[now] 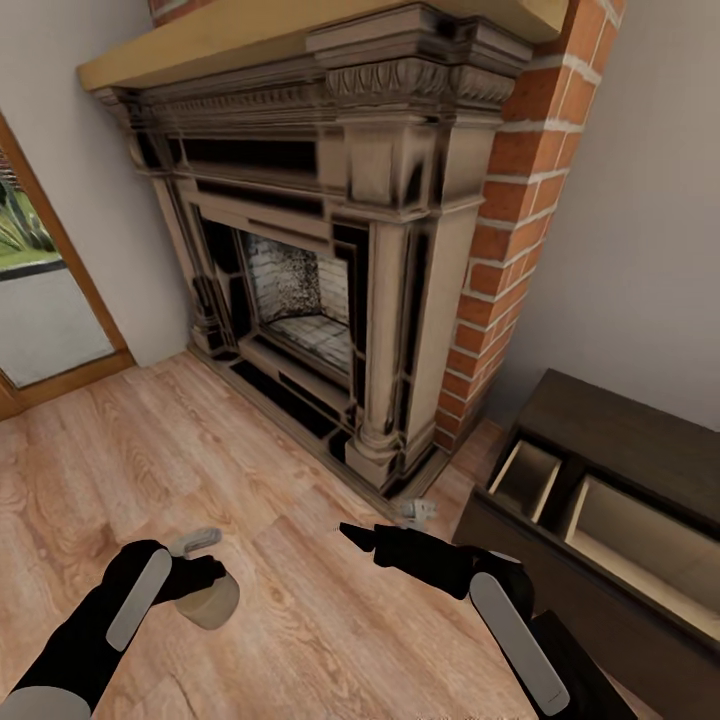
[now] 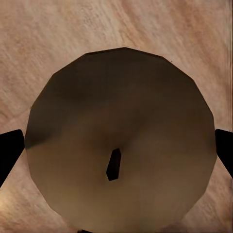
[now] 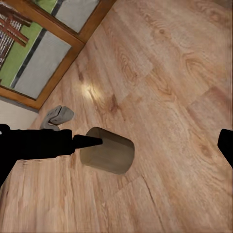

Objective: Place each of the two pumpkins and all three candles from the living room inside a cabinet in the living room (use any cabinet), then make sure every cabinet is closed, and position the cauldron so it is next to a table in the living room.

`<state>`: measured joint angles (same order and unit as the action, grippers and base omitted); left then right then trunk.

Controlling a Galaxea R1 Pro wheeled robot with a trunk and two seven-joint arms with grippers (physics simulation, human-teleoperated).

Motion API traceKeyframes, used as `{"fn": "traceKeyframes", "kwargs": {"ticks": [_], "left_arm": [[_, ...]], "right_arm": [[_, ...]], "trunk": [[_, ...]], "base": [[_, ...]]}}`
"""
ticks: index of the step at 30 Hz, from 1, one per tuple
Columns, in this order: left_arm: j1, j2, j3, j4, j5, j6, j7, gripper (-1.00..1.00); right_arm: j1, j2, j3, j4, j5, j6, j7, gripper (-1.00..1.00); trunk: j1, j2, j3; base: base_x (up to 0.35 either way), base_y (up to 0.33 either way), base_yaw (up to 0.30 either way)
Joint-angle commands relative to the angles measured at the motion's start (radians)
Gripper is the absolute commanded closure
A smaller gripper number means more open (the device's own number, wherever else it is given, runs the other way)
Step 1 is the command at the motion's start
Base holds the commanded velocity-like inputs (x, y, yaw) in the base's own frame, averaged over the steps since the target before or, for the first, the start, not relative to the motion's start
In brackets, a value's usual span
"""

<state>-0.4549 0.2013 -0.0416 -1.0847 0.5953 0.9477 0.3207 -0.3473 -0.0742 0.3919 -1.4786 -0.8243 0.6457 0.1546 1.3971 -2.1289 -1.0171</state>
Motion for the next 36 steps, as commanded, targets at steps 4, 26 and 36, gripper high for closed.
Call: {"fn": "traceKeyframes", "kwargs": {"ticks": [4, 26, 36], "left_arm": [[-0.001, 0.001, -0.002, -0.001, 0.011, 0.002, 0.011, 1.0], [0.0, 0.001, -0.003, 0.0, 0.011, 0.002, 0.011, 1.0], [-0.001, 0.001, -0.003, 0.0, 0.011, 0.002, 0.011, 1.0]], "right_arm": [[-0.001, 0.001, 0.001, 0.0, 0.001, 0.003, 0.002, -1.0], [-0.001, -0.002, 0.001, 0.0, -0.043, -0.001, 0.008, -1.0], [-0.001, -0.003, 0.001, 0.0, -0.044, -0.001, 0.008, -1.0]], "trunk": [[-0.016, 0.028, 0.012], [-0.1, 0.182, 0.089], [-0.138, 0.252, 0.13]], "base": [[-0.009, 0.0, -0.278], [-0.029, 0.0, -0.272], [-0.008, 0.0, -0.253]]}}
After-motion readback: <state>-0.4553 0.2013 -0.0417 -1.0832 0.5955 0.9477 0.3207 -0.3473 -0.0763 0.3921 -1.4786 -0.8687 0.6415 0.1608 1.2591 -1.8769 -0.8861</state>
